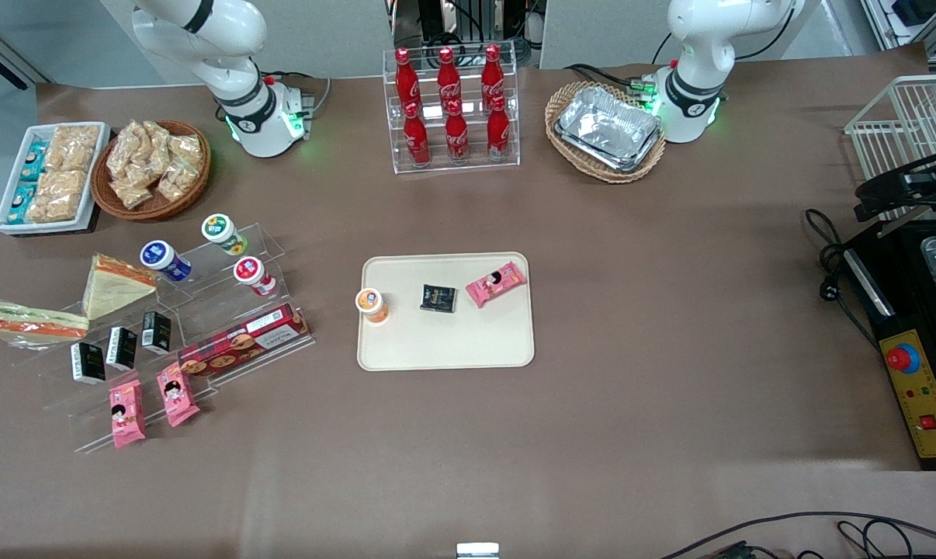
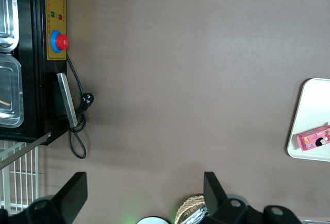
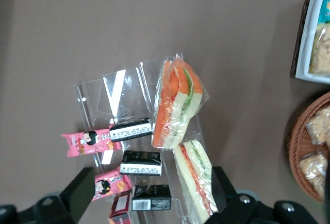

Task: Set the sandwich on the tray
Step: 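Close the right gripper on the orange-filled wrapped sandwich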

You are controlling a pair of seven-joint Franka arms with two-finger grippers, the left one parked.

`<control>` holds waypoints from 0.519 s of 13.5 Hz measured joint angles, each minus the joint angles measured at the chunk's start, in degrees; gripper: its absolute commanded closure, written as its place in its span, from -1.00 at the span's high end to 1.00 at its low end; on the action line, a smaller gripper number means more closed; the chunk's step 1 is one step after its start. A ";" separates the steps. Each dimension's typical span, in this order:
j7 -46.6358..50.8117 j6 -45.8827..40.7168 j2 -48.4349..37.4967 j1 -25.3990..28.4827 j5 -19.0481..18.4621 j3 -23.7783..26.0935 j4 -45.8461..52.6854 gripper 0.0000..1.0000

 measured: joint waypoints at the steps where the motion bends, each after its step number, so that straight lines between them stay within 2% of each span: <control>1: 0.64 0.73 0.29 -0.44 0.56 -0.01 -0.45 1.00; 7: 0.65 5.58 1.05 -2.50 2.17 -0.04 -6.24 1.00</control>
